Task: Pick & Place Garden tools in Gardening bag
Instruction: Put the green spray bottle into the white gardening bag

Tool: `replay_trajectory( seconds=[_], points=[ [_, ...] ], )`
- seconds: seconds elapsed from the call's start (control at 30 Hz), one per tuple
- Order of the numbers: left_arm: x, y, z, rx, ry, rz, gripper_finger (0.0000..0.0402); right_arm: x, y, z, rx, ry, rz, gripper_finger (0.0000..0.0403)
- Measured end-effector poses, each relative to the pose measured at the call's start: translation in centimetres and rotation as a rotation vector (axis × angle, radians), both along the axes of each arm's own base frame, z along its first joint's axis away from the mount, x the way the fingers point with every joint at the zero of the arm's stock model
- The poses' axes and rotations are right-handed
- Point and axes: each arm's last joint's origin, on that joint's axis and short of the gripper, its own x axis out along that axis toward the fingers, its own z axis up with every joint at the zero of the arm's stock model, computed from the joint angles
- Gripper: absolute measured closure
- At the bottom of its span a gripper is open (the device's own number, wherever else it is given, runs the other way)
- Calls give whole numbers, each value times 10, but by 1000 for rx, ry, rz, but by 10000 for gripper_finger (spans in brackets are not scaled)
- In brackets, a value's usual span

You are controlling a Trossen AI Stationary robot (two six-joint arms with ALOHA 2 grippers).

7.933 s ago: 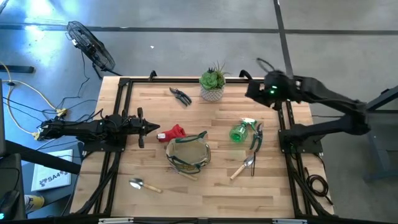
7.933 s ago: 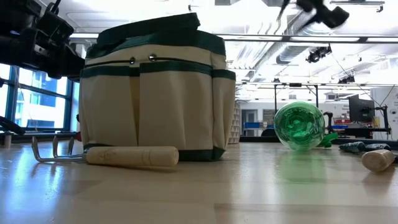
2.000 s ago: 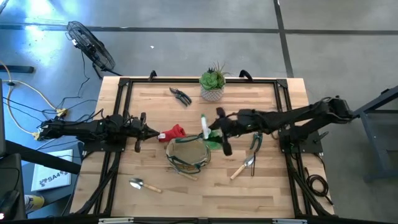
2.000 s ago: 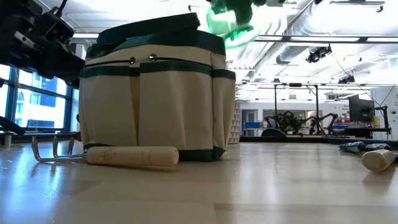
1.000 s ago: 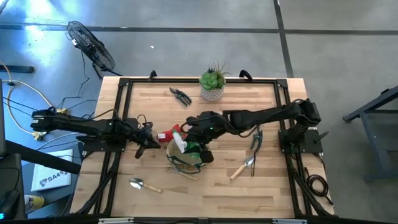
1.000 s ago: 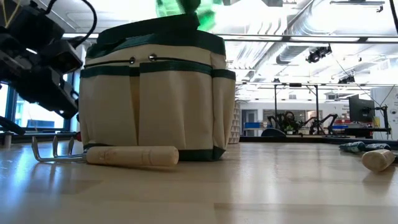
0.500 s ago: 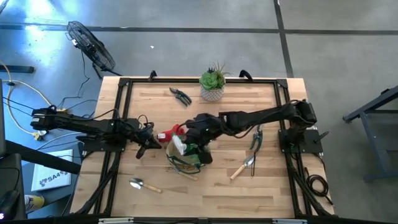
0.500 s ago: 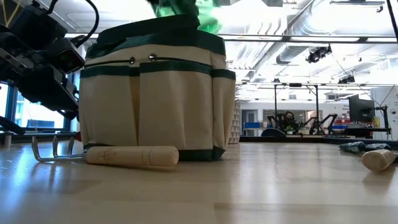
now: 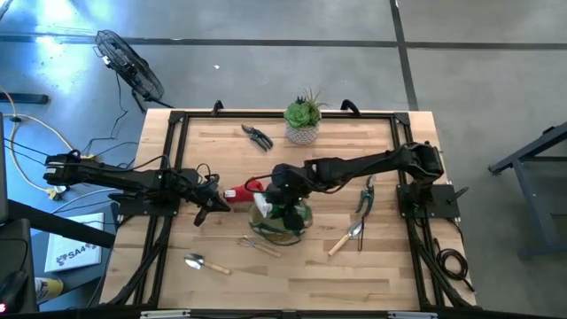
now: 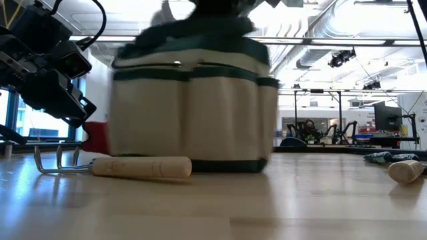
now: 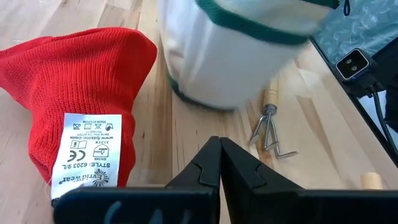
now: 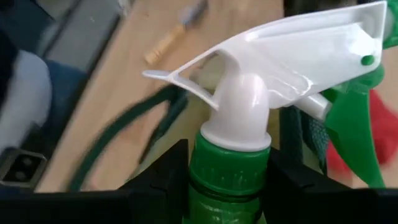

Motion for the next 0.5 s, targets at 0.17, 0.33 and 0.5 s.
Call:
replay_trajectory(
  seconds=[0.17,0.33,0.5],
  points=[
    [0,0,0,0,0,0,400,-4,-2,-4,-47,58,-23,265],
    [0,0,0,0,0,1,400,-4,1,-5,-86,44,4,265],
    [0,0,0,2,-1,1,400,-5,0,-5,-102,57,-14,262]
  ],
)
